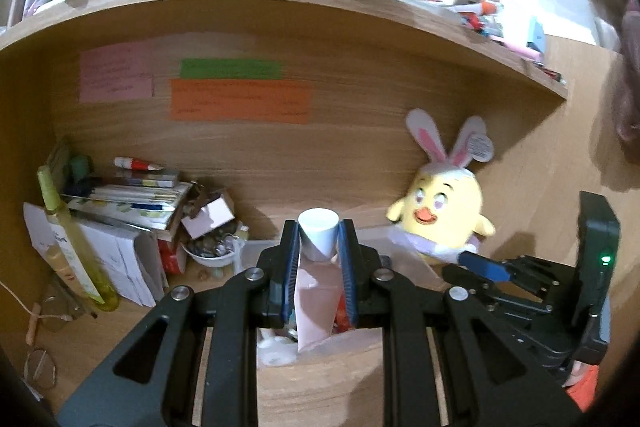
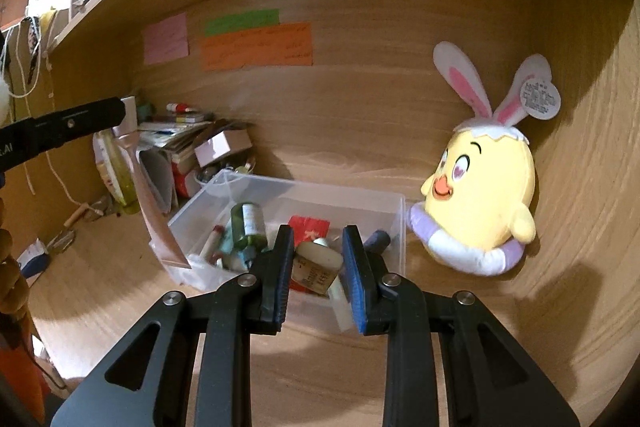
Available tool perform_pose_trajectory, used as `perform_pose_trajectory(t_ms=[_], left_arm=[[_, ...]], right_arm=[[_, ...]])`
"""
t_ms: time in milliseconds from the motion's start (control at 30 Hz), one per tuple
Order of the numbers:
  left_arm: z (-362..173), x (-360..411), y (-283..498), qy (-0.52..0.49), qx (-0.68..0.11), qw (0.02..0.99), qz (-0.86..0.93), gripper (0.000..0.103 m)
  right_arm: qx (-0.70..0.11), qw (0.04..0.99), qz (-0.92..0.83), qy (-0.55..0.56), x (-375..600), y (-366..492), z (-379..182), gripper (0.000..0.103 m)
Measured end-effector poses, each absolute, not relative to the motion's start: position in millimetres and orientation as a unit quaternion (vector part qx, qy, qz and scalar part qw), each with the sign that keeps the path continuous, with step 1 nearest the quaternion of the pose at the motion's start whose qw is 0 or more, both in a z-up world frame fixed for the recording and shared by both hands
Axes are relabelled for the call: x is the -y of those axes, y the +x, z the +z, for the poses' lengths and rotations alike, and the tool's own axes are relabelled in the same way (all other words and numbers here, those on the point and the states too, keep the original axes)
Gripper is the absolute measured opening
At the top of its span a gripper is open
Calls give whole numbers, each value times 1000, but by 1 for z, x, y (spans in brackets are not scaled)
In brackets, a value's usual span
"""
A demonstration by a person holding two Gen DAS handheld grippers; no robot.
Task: Organize objects
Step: 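Carry the pink bottle and tan wooden block over the clear box, then open both tools to release the pink bottle and wooden block in the box, then withdraw both tools from the box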
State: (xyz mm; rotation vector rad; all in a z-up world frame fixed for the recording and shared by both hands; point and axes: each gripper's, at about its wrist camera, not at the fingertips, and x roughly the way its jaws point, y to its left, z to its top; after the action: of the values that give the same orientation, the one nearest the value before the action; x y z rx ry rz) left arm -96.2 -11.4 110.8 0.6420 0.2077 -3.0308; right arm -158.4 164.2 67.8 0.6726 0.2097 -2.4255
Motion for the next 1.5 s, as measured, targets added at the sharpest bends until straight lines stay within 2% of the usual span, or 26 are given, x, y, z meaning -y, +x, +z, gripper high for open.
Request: perform_pose_trajectory(t_ms=[600, 967, 1000, 1067, 1200, 1233, 1333, 1367, 1500], left_arm=[[52, 38, -164, 291, -77, 49, -952, 17], [26, 49, -168, 329, -93, 34, -939, 18], [25, 48, -167, 331, -91, 32, -939, 19], [21, 47, -163, 337, -90, 28, -937, 30], [15, 44, -154, 338, -82, 28, -937, 45], [14, 44, -152, 337, -80, 28, -938, 48], [13, 43, -148, 337, -76, 26, -938, 50], [12, 43, -146, 337, -76, 26, -938, 50], [14, 42, -142, 333, -76, 24, -940, 55]], right_arm=[[-144, 240, -915, 291, -133, -199, 31, 23], [-163, 258, -898, 316, -105, -210, 8, 23], [-165, 260, -896, 320, -101, -211, 5, 23], [-169, 264, -892, 325, -95, -213, 0, 23], [-172, 270, -886, 336, -88, -214, -8, 23], [-174, 270, -885, 337, -87, -214, -9, 26], [-174, 268, -887, 333, -86, -211, -9, 47], [-174, 267, -889, 329, -87, -209, -8, 50], [-166, 276, -889, 325, -92, -203, 1, 51]])
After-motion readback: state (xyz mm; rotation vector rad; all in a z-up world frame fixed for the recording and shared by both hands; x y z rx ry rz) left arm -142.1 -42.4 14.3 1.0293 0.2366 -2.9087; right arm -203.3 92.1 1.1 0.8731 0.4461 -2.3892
